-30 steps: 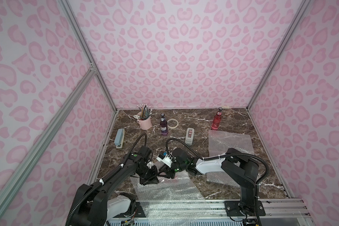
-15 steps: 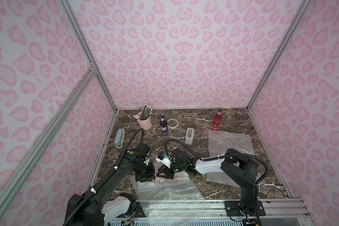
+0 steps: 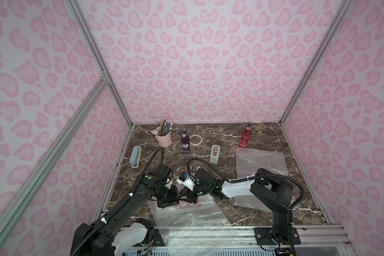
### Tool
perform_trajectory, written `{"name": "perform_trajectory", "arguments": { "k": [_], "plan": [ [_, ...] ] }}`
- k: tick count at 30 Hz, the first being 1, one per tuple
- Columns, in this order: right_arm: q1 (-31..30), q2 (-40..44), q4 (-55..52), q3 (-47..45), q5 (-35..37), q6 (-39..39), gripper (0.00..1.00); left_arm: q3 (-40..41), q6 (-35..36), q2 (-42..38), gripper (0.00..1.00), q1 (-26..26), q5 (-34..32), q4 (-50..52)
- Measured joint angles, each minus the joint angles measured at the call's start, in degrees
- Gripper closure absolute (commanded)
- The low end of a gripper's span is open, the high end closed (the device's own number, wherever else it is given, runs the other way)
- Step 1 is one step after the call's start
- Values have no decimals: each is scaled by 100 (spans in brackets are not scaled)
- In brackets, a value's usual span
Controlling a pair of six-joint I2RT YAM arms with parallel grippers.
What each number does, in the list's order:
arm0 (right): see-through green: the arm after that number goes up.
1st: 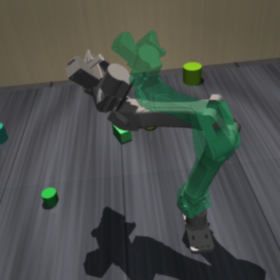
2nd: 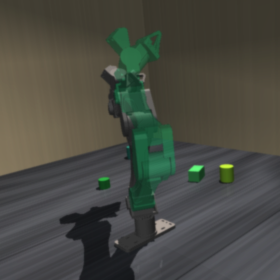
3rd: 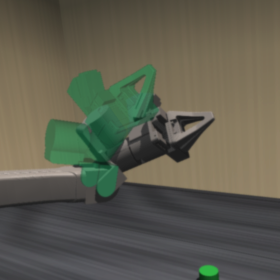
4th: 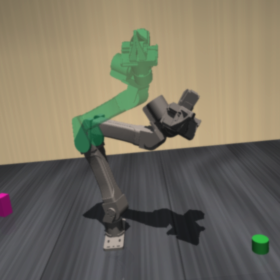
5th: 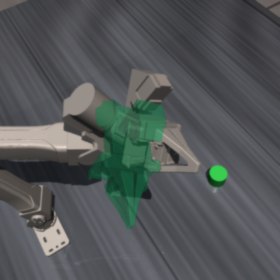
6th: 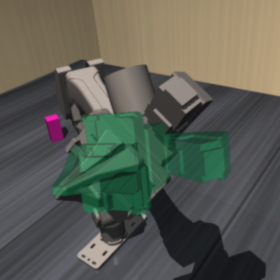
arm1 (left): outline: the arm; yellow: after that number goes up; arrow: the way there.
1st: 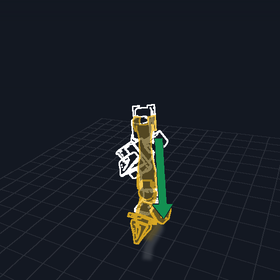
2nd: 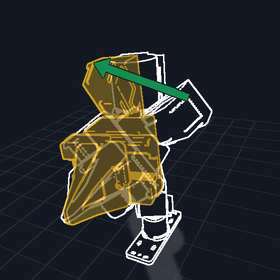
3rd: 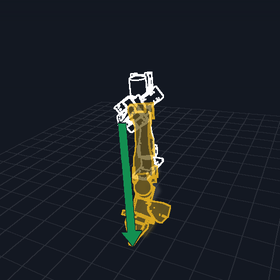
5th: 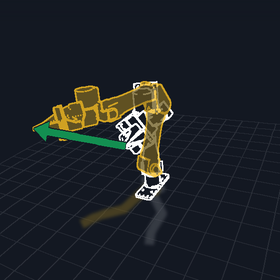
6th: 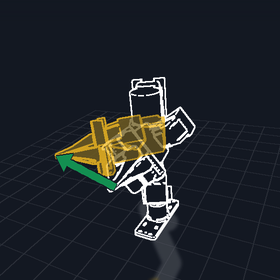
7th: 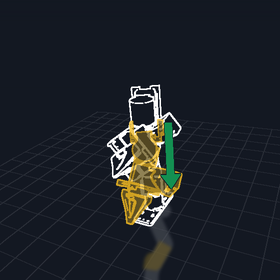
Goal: Wrap wine bottles in bubble wrap
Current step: Stick the tape on the bubble wrap.
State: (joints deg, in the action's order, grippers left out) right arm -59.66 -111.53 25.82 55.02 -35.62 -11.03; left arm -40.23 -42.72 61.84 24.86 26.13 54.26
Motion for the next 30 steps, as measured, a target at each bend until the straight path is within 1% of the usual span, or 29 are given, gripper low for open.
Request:
{"name": "perform_trajectory", "arguments": {
  "k": [5, 13, 17, 20, 25, 27, 30],
  "plan": [
    [11, 11, 17, -28, 2, -39, 65, 313, -118, 190, 95, 63, 79, -374],
    [92, 168, -72, -146, 0, -39, 64, 511, -52, 442, 95, 70, -24, -354],
    [133, 243, -212, -153, -9, -37, 62, 549, -11, 446, 95, 74, -114, -332],
    [164, 315, -365, -153, -24, -35, 56, 535, 39, 501, 91, 138, -210, -295],
    [282, 664, -855, -118, -44, 111, 39, 247, 101, 345, 81, 146, -566, -31],
    [313, 782, -1014, -33, -50, 302, 32, 44, 144, 208, 75, 146, -728, 105],
    [304, 918, -1322, 4, -66, 723, 27, -284, 186, 4, 64, 146, -973, 317]
  ]
}}
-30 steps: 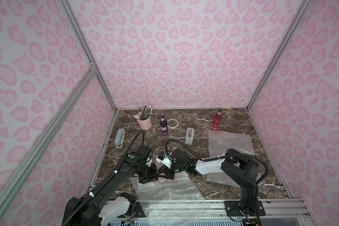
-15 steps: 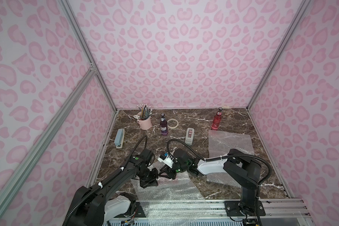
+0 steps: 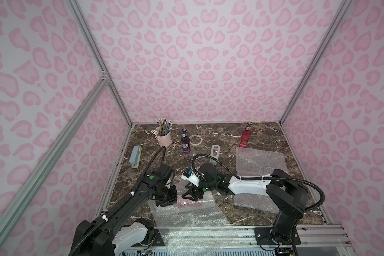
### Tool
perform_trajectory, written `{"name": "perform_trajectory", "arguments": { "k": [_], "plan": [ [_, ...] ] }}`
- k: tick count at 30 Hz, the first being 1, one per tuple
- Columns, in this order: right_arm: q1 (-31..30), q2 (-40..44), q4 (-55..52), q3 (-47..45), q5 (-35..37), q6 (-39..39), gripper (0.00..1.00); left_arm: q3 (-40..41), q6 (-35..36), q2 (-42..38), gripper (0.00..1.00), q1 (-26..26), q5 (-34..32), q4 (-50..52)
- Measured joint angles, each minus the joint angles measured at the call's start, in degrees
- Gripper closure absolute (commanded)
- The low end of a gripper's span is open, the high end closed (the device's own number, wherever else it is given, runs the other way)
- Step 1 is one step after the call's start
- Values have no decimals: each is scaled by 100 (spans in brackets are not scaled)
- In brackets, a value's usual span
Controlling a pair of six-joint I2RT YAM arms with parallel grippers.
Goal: Wrap wine bottles in bubble wrap
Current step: Stick the tape on the bubble wrap, then pick up the bubble wrap from the bubble wrap.
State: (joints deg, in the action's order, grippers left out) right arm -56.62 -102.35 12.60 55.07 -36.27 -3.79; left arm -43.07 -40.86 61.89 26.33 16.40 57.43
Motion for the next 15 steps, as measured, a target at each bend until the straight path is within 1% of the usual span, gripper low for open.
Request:
{"name": "perform_trajectory", "arguments": {
  "k": [2, 5, 8, 10, 13, 14, 15],
  "plan": [
    [2, 120, -197, -63, 28, 278, 24, -201, 0, -127, 53, 0, -140, 109],
    [61, 426, -367, -258, 175, 621, 21, -382, -48, -343, 46, 0, -306, 127],
    [127, 730, -356, -476, 317, 846, 17, -382, -221, -546, 36, 4, -382, 103],
    [144, 850, -356, -568, 417, 990, 15, -363, -306, -638, 29, 4, -468, 63],
    [103, 992, -369, -649, 511, 1279, 11, -354, -352, -717, 11, 4, -647, -2],
    [55, 1027, -389, -656, 564, 1421, 10, -365, -352, -723, 7, 4, -710, -50],
    [-4, 1040, -396, -654, 614, 1550, 9, -404, -348, -713, 6, 4, -798, -76]
  ]
}}
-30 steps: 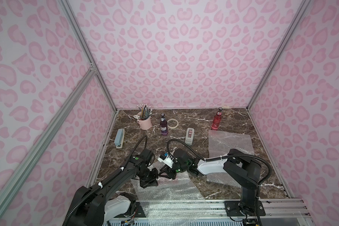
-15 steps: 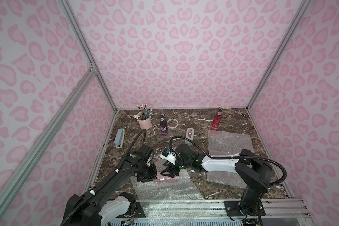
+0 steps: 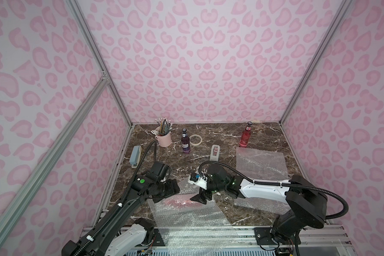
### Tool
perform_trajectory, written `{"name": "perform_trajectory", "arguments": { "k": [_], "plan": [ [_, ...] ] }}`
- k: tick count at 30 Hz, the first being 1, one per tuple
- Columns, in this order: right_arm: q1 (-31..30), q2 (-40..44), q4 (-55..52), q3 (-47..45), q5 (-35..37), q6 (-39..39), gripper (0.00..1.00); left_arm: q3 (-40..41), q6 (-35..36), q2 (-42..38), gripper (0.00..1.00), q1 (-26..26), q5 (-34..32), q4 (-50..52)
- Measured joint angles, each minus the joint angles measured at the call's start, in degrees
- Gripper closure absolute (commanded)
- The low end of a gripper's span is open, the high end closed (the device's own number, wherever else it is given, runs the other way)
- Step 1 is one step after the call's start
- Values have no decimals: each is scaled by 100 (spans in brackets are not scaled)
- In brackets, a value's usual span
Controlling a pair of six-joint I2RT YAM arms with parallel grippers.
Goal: Wrap wine bottles in bubble wrap
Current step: Pick up the bubble wrap from the bubble wrap.
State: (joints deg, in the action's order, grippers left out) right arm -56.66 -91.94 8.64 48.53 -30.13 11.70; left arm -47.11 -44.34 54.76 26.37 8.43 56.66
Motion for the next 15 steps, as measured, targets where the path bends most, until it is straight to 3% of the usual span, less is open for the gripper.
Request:
{"name": "perform_trajectory", "arguments": {
  "k": [1, 8, 15],
  "plan": [
    [-76, 0, -31, 9, 52, 149, 8, -66, 20, 22, 0, 0, -79, -17],
    [-555, -549, -402, 570, 350, 896, 1, -660, 658, 393, 1, -133, -529, -107],
    [-914, -1279, -837, 1132, 723, 1281, 1, -730, 1152, 636, 1, -634, -337, -223]
  ]
}}
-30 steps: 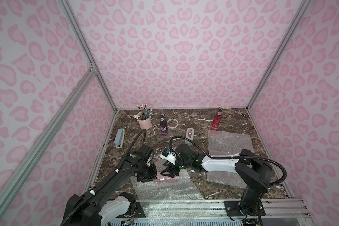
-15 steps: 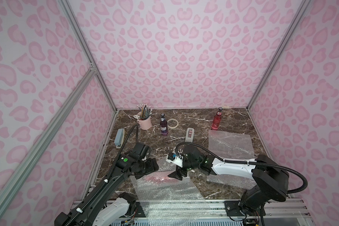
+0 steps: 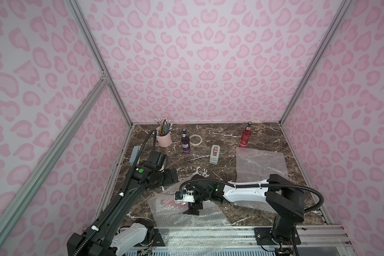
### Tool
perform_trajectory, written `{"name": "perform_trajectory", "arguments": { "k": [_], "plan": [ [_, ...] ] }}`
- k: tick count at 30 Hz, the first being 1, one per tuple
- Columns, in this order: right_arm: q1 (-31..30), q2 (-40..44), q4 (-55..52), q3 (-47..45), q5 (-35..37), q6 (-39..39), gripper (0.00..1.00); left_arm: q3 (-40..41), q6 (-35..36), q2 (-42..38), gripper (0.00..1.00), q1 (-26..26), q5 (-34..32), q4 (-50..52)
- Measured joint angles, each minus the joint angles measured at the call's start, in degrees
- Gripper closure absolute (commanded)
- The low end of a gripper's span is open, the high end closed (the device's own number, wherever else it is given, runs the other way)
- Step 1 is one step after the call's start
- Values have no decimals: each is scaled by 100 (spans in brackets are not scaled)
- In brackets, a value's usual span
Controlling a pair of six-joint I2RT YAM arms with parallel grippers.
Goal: Wrap wine bottles in bubble wrap
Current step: Pick up the bubble wrap from the bubble wrap.
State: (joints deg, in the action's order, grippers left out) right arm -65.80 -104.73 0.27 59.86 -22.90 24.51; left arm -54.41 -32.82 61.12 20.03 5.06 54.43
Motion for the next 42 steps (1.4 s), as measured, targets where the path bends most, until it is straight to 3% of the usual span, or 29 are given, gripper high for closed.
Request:
{"name": "perform_trajectory", "arguments": {
  "k": [8, 14, 19, 32, 38, 42],
  "plan": [
    [-208, -529, -304, 424, 719, 227, 14, 151, 291, 114, 1, -243, 337, -232],
    [-203, -636, -361, 595, 863, 223, 39, 245, 396, 179, 1, -295, 470, -354],
    [-127, -398, -496, 498, 826, 116, 47, 256, 442, 236, 1, -304, 546, -382],
    [374, 1108, -581, -304, 345, -437, 53, -326, 597, 210, 1, -321, 345, -291],
    [1088, 1915, -861, -1001, 560, -852, 54, -581, 599, 157, 1, -341, 249, -275],
    [1930, 2509, -1086, -1261, 887, -1390, 56, -319, 468, 319, 1, -308, 487, -503]
  ]
}}
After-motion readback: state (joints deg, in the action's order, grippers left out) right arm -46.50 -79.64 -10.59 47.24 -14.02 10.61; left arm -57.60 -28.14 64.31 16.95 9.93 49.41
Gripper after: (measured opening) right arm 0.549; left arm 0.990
